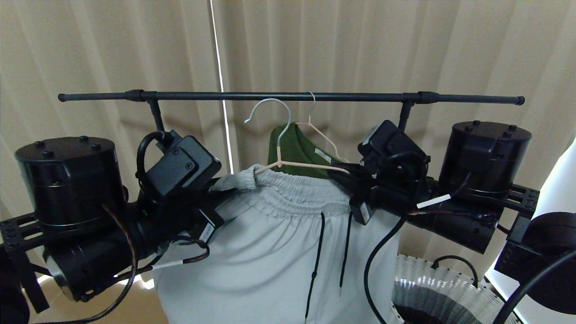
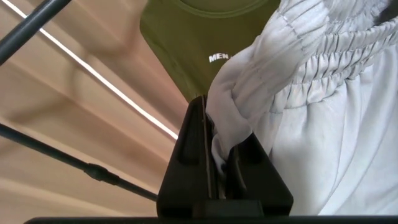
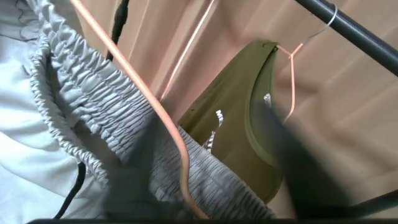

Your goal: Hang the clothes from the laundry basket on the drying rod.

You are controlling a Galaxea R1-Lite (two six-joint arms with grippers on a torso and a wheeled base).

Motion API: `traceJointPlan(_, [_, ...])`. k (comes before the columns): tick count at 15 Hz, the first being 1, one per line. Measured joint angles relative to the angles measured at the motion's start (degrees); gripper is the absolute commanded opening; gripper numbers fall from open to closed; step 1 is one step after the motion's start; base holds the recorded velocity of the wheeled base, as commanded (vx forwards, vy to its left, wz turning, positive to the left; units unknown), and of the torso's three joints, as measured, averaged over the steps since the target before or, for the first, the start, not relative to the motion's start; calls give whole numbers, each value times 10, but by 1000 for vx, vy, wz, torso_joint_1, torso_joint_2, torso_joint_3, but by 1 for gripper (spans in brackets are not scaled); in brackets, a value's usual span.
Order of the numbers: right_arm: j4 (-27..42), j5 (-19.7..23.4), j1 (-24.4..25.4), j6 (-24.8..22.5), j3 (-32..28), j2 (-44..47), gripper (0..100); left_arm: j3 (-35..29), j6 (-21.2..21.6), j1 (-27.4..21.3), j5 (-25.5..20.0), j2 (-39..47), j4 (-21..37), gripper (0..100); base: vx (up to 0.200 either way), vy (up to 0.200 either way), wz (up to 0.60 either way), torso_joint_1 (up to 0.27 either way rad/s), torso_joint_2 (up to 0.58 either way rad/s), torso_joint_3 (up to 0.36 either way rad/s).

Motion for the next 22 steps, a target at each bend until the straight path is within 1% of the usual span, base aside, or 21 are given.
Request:
traceJointPlan(4, [-4, 0, 0, 1, 3, -1, 0, -2, 2, 0, 0, 0, 0, 0, 0, 0, 0, 0, 0, 0])
traceJointPlan(5, [-5, 0, 0, 2, 5, -2, 0, -2, 1, 0, 0, 0, 1, 100, 0, 0, 0, 0, 0, 0])
traceJointPlan(8, [-7, -1, 0, 3, 15, -5, 0, 1, -3, -3, 0, -4, 1, 100, 0, 0, 0, 0, 0, 0])
traceJointPlan(11, [-7, -5, -6, 4, 44, -32, 0, 11, -6, -8, -5, -20, 1, 100, 0, 0, 0, 0, 0, 0])
traceJointPlan(12, [-7, -5, -12, 4, 52, -42, 0, 15, -15, -8, -14, -28, 1, 100, 0, 0, 0, 0, 0, 0])
traceJointPlan(14, [-7, -4, -41, 6, 76, -75, 0, 24, -53, -8, -35, -52, 0, 100, 0, 0, 0, 0, 0, 0])
traceJointPlan(16, [-7, -4, -70, 25, 98, -108, 0, 37, -71, -8, -40, -74, 1, 100, 0, 0, 0, 0, 0, 0])
traceJointPlan(18, [-7, -4, -81, 50, 111, -135, 0, 49, -82, -7, -40, -89, 1, 100, 0, 0, 0, 0, 0, 0])
traceJointPlan(20, [-7, -3, -84, 60, 114, -156, 0, 77, -93, -5, -40, -96, 1, 100, 0, 0, 0, 0, 0, 0])
traceJointPlan(22, [-7, 0, -84, 68, 112, -174, 0, 110, -129, -1, -40, -97, 2, 100, 0, 0, 0, 0, 0, 0])
